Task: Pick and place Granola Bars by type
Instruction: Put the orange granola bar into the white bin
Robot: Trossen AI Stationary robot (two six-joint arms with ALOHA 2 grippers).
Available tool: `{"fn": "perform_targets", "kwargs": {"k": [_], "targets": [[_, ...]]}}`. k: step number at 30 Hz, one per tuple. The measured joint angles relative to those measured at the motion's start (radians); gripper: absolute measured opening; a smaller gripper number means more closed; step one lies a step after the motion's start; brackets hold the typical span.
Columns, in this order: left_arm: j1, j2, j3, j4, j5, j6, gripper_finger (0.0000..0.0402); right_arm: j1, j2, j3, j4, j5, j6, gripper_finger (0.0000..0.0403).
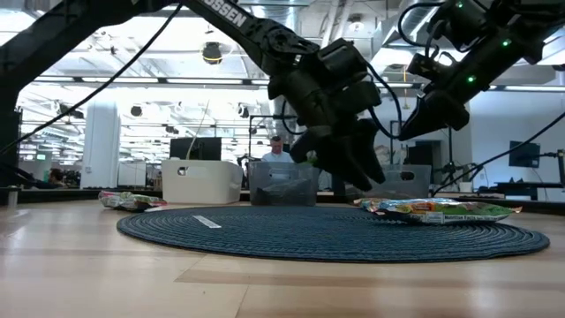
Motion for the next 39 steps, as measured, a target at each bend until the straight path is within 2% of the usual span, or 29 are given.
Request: {"fn": "perform_targets", "kwargs": {"k": [9, 12, 24, 30, 39], "targets": [[-0.016, 0.04, 0.0, 0.024, -0.004, 0.078, 0.0224, 0.0, -0.004, 0.0, 0.008, 0.002, 0.001, 0.0131], [-0.019, 0.051, -0.001, 0.025, -0.039, 0.087, 0.0224, 0.0, -0.004, 0.002, 0.017, 0.002, 0.001, 0.0131], [-0.012, 0.05, 0.026, -0.014, -0.055, 0.012, 0.0221, 0.0, -0.005, 0.003, 0.017, -0.001, 0.001, 0.0131], [-0.007, 0.05, 0.026, -0.025, -0.106, -0.005, 0.0176, 0.0, -0.004, 0.002, 0.024, -0.002, 0.001, 0.0131], [0.004, 0.049, 0.026, -0.023, -0.114, -0.042, 0.0098, 0.0, -0.004, 0.002, 0.026, -0.002, 0.002, 0.0131]]}}
